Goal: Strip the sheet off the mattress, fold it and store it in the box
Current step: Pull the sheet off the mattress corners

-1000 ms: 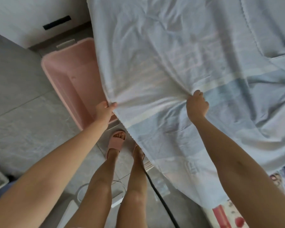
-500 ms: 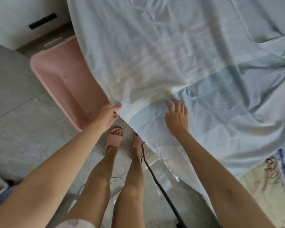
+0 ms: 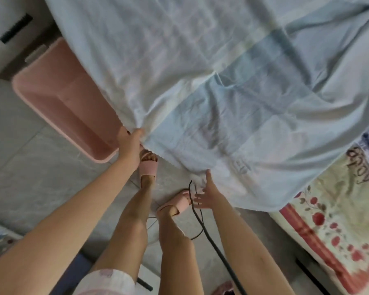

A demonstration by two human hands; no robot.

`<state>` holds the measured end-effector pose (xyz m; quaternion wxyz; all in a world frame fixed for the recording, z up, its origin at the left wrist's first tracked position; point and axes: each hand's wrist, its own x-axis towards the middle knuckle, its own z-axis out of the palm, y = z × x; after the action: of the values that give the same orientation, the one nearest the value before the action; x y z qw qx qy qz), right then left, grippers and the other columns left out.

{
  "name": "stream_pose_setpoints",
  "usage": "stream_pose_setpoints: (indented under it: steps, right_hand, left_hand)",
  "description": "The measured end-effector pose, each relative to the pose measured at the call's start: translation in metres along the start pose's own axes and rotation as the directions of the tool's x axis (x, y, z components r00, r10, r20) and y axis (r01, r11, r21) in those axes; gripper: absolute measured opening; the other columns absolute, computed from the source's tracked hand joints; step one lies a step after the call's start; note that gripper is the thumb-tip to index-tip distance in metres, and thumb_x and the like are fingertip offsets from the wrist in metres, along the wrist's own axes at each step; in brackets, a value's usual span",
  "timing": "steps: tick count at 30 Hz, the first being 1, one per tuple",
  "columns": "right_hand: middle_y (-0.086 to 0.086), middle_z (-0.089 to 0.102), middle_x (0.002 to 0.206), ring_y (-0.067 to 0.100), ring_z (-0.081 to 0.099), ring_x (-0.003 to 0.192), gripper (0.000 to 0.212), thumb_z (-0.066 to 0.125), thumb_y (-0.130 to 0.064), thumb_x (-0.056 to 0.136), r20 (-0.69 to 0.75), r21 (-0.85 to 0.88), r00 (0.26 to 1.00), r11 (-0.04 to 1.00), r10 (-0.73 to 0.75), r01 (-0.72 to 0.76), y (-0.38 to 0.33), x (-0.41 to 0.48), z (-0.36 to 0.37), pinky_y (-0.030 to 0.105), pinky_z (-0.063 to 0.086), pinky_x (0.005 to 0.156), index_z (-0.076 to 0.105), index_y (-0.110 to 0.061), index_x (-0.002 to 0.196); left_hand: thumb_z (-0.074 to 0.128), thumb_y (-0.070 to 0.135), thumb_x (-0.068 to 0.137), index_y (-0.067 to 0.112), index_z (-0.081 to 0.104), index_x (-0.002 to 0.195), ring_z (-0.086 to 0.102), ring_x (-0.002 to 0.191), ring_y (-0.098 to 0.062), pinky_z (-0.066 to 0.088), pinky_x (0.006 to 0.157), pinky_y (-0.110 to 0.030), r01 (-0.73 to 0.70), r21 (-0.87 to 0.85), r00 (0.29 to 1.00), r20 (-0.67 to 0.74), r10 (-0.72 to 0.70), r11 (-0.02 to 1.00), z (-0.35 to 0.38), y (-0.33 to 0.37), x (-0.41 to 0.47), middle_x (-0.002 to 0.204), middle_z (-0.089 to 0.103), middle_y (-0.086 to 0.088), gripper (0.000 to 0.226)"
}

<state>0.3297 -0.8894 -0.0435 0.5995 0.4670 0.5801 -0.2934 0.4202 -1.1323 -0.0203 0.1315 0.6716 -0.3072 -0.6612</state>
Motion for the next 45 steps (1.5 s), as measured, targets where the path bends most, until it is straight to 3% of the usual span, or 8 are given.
stream_pose_setpoints:
  steps: [4, 9, 18, 21, 24, 34, 39, 45]
  right_hand:
    - [0.011, 0.046, 0.131, 0.025, 0.048, 0.123, 0.092, 0.061, -0.066, 0.076, 0.215, 0.806, 0.977, 0.567, -0.015, -0.169, 0.031, -0.006, -0.007, 0.034, 0.04, 0.102, 0.037, 0.0, 0.136]
    - [-0.003, 0.05, 0.09, 0.016, 0.058, 0.085, 0.032, 0.069, -0.033, 0.086, 0.075, 0.99, 0.966, 0.135, -0.248, -0.042, 0.045, -0.027, -0.04, 0.034, 0.054, 0.075, 0.052, -0.01, 0.101]
    - [0.02, 0.018, 0.155, 0.037, 0.015, 0.144, 0.115, 0.038, -0.085, 0.072, 0.364, 0.925, 0.834, 0.265, -0.414, -0.272, 0.02, -0.055, -0.011, 0.056, 0.013, 0.115, 0.01, -0.008, 0.152]
    - [0.018, 0.052, 0.135, 0.034, 0.044, 0.129, 0.091, 0.048, -0.078, 0.076, 0.301, 0.952, 0.778, 0.123, -0.551, -0.281, 0.005, -0.08, 0.012, 0.048, 0.031, 0.111, 0.047, -0.007, 0.133]
    - [0.011, 0.063, 0.12, 0.03, 0.059, 0.111, 0.053, 0.064, -0.037, 0.087, 0.133, 0.989, 0.881, 0.118, -0.454, -0.089, -0.006, -0.101, 0.002, 0.042, 0.049, 0.093, 0.051, -0.015, 0.133]
    - [0.006, 0.033, 0.148, 0.027, 0.037, 0.134, 0.054, 0.056, -0.013, 0.091, -0.18, 0.97, 0.966, 0.129, -0.186, 0.206, 0.011, -0.217, -0.095, 0.036, 0.037, 0.109, 0.036, -0.015, 0.142]
    - [-0.002, 0.059, 0.095, 0.012, 0.059, 0.08, 0.026, 0.058, -0.011, 0.089, -0.484, 0.782, 0.792, 0.224, -0.372, 0.582, 0.002, -0.311, -0.111, 0.022, 0.051, 0.063, 0.05, -0.015, 0.114]
    - [0.007, 0.057, 0.119, 0.019, 0.06, 0.099, 0.035, 0.058, -0.009, 0.089, -0.674, 0.566, 0.584, 0.193, -0.452, 0.802, -0.022, -0.376, -0.118, 0.029, 0.054, 0.082, 0.043, -0.008, 0.121]
  left_hand:
    - [0.049, -0.008, 0.083, 0.007, 0.05, 0.104, 0.061, 0.088, -0.023, 0.053, 0.079, -0.038, -0.006, -0.11, 1.0, -0.011, 0.005, 0.994, 0.007, 0.023, -0.034, 0.099, 0.057, -0.009, 0.025]
    - [0.044, -0.009, 0.085, 0.015, 0.047, 0.086, 0.062, 0.082, -0.018, 0.057, 0.067, -0.029, -0.069, -0.135, 0.996, -0.074, 0.059, 0.988, 0.02, 0.056, -0.075, 0.095, 0.056, -0.004, 0.024]
    - [0.044, -0.01, 0.085, 0.003, 0.05, 0.112, 0.06, 0.082, -0.021, 0.053, 0.064, -0.024, -0.063, -0.244, 0.993, -0.111, 0.037, 0.968, 0.037, 0.088, -0.093, 0.099, 0.055, -0.011, 0.03]
    - [0.044, -0.011, 0.083, -0.001, 0.049, 0.124, 0.061, 0.085, -0.024, 0.055, 0.067, -0.028, -0.064, -0.209, 0.993, -0.108, 0.042, 0.976, 0.034, 0.097, -0.099, 0.107, 0.056, -0.014, 0.042]
    - [0.046, -0.011, 0.082, 0.001, 0.05, 0.123, 0.062, 0.081, -0.022, 0.057, 0.058, -0.027, -0.087, -0.212, 0.992, -0.108, 0.065, 0.973, 0.031, 0.103, -0.101, 0.107, 0.058, -0.013, 0.043]
    - [0.038, -0.005, 0.083, 0.013, 0.05, 0.125, 0.061, 0.08, -0.016, 0.055, 0.063, -0.027, -0.185, -0.099, 0.98, -0.09, 0.176, 0.978, 0.046, 0.119, -0.138, 0.1, 0.058, -0.002, 0.047]
    - [0.04, -0.003, 0.087, 0.013, 0.049, 0.121, 0.056, 0.086, -0.02, 0.051, 0.066, -0.028, -0.053, -0.113, 0.999, -0.011, 0.052, 0.992, 0.059, 0.156, -0.156, 0.105, 0.053, -0.006, 0.039]
    - [0.037, -0.006, 0.092, 0.007, 0.05, 0.077, 0.061, 0.057, -0.011, 0.052, 0.064, -0.014, 0.044, -0.144, 0.986, 0.167, -0.02, 0.989, 0.065, 0.202, -0.164, 0.072, 0.061, -0.005, 0.024]
